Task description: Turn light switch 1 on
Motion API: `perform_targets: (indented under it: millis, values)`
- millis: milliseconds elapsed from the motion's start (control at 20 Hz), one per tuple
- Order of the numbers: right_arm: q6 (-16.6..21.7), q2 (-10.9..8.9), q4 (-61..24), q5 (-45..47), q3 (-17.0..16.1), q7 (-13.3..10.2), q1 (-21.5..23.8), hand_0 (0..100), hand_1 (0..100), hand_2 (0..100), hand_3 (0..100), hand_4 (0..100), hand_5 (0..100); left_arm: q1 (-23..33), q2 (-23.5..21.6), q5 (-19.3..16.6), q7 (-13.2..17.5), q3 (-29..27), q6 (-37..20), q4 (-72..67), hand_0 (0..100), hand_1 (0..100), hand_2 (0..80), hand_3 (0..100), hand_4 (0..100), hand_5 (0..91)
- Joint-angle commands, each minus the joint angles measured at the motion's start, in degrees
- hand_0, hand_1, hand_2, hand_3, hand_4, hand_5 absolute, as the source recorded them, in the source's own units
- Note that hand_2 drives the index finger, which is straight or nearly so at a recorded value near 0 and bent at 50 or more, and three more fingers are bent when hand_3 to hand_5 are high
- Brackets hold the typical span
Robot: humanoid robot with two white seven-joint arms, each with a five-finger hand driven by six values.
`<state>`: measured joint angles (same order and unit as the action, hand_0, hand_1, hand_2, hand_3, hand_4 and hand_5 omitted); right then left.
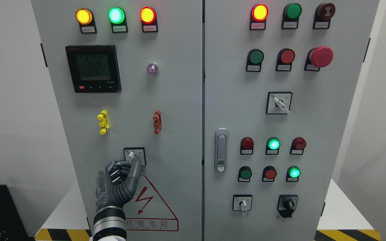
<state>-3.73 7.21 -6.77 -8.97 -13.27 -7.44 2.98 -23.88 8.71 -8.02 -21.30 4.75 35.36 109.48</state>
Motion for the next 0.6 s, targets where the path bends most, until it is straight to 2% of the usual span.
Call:
perform_targets:
  millis: [0, 551]
  values:
    - [0.0, 0.0, 0.0, 0.0, 0.0, 0.0, 0.0, 31, 0, 0, 0, 0, 0, 0.0, 0.0, 0.0, -0.1, 0.0, -0.2, -0.1, 49, 54, 57.8, 91, 93, 87.2]
    - [0.0, 0.0, 0.0, 0.0, 0.0, 0.0, -0.1, 31, 0, 0, 0, 0, 0, 0.0, 0.0, 0.0, -0.1, 0.0, -0.2, -0.1, 57, 52, 57.9, 92, 93, 87.3]
